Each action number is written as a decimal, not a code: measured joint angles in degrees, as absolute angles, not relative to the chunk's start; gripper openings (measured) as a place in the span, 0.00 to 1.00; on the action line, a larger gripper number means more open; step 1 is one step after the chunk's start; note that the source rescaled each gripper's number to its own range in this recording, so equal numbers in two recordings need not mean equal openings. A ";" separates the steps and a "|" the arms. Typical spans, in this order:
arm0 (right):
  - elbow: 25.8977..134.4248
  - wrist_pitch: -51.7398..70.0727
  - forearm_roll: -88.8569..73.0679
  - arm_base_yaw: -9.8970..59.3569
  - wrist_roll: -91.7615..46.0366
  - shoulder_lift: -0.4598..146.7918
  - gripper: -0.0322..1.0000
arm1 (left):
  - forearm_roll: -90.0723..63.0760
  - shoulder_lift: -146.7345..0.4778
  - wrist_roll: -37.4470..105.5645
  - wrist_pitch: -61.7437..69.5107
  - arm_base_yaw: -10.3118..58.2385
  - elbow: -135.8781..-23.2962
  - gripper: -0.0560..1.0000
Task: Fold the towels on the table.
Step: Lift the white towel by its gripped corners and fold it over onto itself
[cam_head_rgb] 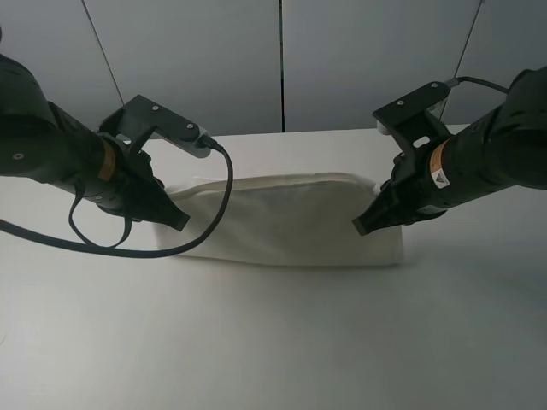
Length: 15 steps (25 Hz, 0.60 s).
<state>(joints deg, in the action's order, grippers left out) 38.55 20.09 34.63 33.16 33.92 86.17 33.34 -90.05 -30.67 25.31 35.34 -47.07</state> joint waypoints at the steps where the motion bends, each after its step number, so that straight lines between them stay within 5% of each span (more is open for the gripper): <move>1: 38.55 20.09 38.31 33.16 37.30 86.44 0.03 | 34.51 -90.32 -31.71 24.91 35.34 -47.07 0.10; 15: 38.55 17.77 66.93 33.16 69.54 90.96 0.03 | 62.67 -94.91 -59.30 23.05 35.34 -47.07 0.10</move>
<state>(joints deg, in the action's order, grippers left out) 38.55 17.77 66.93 33.16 69.54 90.96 62.67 -94.91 -59.30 23.05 35.34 -47.07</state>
